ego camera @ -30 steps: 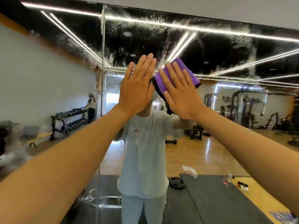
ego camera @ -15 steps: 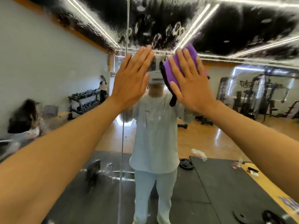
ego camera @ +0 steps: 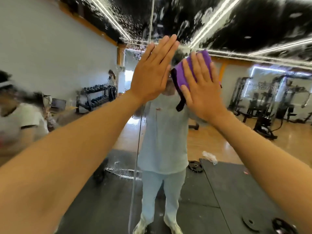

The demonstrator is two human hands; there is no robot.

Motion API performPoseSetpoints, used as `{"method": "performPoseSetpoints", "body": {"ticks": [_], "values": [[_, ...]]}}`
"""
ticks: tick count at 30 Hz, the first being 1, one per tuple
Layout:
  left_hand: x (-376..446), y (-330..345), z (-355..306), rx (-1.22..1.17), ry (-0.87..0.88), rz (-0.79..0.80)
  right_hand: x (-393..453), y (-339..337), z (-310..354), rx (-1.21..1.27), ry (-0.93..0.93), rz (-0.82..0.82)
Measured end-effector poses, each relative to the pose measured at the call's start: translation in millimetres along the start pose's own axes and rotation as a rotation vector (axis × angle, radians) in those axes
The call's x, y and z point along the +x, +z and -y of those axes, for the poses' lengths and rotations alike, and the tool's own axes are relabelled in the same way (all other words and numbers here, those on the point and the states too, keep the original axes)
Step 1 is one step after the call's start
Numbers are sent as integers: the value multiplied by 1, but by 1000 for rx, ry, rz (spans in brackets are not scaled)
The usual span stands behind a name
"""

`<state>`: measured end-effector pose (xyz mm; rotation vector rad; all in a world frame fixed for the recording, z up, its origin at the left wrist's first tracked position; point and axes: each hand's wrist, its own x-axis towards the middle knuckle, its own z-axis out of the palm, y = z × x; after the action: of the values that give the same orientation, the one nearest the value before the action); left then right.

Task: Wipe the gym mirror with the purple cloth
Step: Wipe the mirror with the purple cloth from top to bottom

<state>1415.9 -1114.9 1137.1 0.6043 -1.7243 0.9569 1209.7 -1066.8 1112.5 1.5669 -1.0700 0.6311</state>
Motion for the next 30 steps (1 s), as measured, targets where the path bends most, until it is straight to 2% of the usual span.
{"method": "performPoseSetpoints", "body": {"ticks": [2, 5, 9, 14, 19, 23, 30], "values": [[-1, 0, 0, -80, 0, -8, 20, -7, -2, 9, 99, -36], [1, -6, -3, -172, -14, 8, 13, -6, 15, 33, 114, -22], [-15, -16, -2, -142, -7, 54, -36, 9, 52, 13, -105, 109], [-75, -27, 2, 15, 8, 191, -35, 9, 43, -9, -309, 124], [-87, -37, 3, 10, -44, 270, 33, -10, 23, 2, -125, 26], [-102, -39, 6, 45, -106, 396, 40, -11, 35, 41, -59, 15], [-112, -45, 14, 133, -61, 502, -46, 18, 78, 26, -369, 142]]}}
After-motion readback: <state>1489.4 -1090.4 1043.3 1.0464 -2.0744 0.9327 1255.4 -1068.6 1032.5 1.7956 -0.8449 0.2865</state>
